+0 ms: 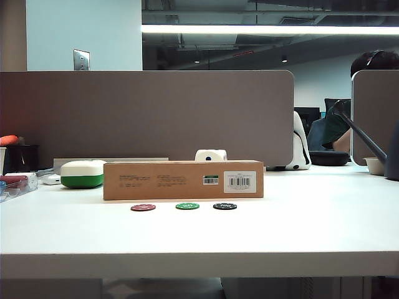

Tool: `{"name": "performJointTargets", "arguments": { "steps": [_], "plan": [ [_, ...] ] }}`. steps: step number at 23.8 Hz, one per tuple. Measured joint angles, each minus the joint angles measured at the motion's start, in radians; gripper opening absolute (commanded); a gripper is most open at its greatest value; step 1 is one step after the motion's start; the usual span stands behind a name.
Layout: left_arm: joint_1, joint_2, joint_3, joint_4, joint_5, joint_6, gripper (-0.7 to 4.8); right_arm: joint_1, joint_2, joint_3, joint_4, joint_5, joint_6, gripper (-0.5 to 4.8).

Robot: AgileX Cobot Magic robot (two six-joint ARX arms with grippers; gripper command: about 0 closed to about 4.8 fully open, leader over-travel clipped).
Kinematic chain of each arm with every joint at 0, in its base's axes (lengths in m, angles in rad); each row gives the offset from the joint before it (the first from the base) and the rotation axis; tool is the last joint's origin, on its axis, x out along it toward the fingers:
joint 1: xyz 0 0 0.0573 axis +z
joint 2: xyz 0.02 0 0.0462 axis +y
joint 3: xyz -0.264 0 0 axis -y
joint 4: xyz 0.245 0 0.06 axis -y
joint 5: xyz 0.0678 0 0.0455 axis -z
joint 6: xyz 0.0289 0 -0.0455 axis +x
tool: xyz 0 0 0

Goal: Push the chip with the lowest value in the row forward next to the rectangular box.

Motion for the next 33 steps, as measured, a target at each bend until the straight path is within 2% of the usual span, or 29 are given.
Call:
{"name": "performJointTargets", "arguments": {
  "steps": [10,12,17,19,22,23,24,26,30,33],
  "plan": [
    [0.000,0.000,0.002,-0.006,0.000,0.000,-0.05,0.000,0.000,0.000,0.000,0.000,0.000,-0.06],
    [-0.018,0.002,0.063,-0.109,-0.002,0.000,-0.05,0.000,0.000,0.000,0.000,0.000,0.006,-0.06],
    [-0.177,0.073,0.199,-0.256,-0.005,0.000,-0.05,0.000,0.000,0.000,0.000,0.000,0.111,-0.06],
    [-0.250,0.127,0.233,-0.267,-0.006,0.000,-0.05,0.000,0.000,0.000,0.000,0.000,0.206,-0.06],
    [-0.374,0.247,0.303,-0.272,-0.007,0.000,-0.05,0.000,0.000,0.000,0.000,0.000,0.363,-0.06],
    [-0.464,0.356,0.358,-0.261,-0.005,0.000,-0.05,0.000,0.000,0.000,0.000,0.000,0.414,-0.05],
    [-0.505,0.411,0.380,-0.246,-0.004,0.000,-0.05,0.000,0.000,0.000,0.000,0.000,0.435,-0.05],
    [-0.579,0.587,0.401,-0.155,0.000,0.000,-0.05,0.002,0.000,0.000,0.000,0.000,0.478,-0.06],
    [-0.594,0.785,0.402,-0.017,0.003,0.000,-0.05,0.002,0.000,0.000,0.000,-0.028,0.526,-0.05],
    [-0.594,0.912,0.405,-0.007,-0.001,0.000,-0.05,0.002,0.000,0.000,0.000,-0.142,0.549,-0.05]
  ]
}}
